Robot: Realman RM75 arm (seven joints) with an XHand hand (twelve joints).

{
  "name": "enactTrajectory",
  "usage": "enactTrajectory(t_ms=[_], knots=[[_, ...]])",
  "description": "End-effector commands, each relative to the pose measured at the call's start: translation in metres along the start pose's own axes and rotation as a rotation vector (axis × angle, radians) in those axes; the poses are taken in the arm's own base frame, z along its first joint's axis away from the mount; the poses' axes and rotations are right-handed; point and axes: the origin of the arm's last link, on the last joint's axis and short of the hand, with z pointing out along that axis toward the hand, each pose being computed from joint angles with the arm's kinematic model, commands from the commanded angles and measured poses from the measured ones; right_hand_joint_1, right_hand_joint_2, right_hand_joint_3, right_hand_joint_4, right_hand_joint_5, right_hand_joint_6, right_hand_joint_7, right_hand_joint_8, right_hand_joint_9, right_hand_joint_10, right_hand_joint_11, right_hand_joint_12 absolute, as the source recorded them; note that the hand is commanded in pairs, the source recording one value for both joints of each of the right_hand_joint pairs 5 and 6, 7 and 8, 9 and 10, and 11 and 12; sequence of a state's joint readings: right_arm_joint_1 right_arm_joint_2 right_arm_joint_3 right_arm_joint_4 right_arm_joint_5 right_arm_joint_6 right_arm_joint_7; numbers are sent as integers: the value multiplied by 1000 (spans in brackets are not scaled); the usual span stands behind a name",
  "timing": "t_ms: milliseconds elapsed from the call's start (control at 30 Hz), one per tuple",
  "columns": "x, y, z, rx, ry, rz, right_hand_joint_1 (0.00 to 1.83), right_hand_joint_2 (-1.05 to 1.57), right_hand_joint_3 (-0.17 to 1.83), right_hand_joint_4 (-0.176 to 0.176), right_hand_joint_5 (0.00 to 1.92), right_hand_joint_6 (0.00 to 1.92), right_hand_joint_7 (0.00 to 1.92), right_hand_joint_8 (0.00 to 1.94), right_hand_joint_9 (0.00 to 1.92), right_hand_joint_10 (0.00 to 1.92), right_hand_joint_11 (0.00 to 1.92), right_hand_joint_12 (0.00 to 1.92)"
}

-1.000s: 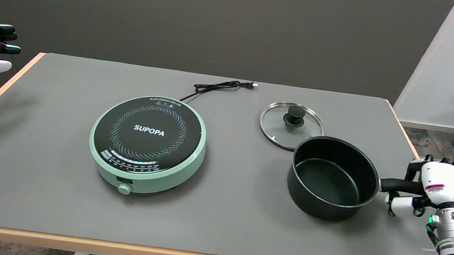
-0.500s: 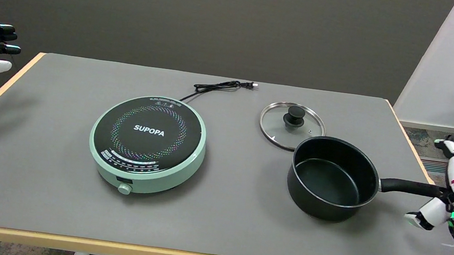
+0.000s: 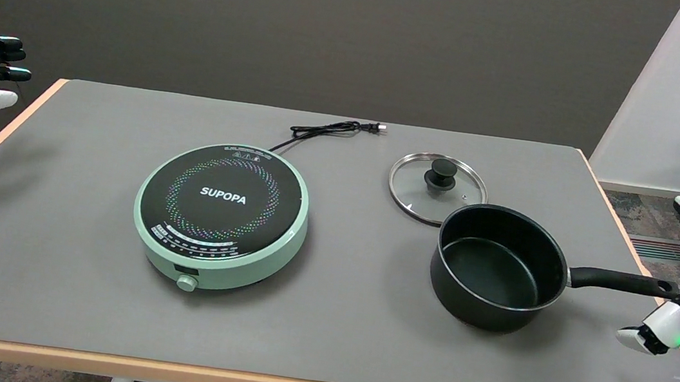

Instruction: Place the soup pot onto the table.

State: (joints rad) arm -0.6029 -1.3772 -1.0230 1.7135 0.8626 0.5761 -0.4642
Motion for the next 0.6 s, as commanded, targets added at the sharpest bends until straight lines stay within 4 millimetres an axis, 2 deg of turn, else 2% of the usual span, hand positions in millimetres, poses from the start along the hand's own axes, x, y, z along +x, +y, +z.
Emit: enactTrajectory(t_ms=[33, 333, 467, 500, 533, 567, 600], knots=[[37, -29, -26, 94, 100, 11, 1208, -948, 1223, 160, 220, 220, 220, 220, 220, 220, 220, 220], [52, -55, -13, 173, 194, 97, 1184, -919, 1226, 162, 203, 203, 203, 203, 203, 203, 203, 203], [67, -61, -11, 183, 292, 256, 1102, -712, 1088, 150, 236, 236, 236, 236, 236, 236, 236, 236], [70, -61, -11, 191, 309, 318, 1008, -624, 1046, 165, 259, 259, 259, 259, 259, 259, 259, 259], [72, -61, -11, 195, 321, 348, 985, -555, 1012, 155, 274, 274, 274, 274, 274, 274, 274, 274], [75, -59, -11, 197, 341, 391, 944, -417, 919, 124, 300, 300, 300, 300, 300, 300, 300, 300], [76, -58, -10, 202, 345, 451, 925, -332, 832, 112, 311, 311, 311, 311, 311, 311, 311, 311]])
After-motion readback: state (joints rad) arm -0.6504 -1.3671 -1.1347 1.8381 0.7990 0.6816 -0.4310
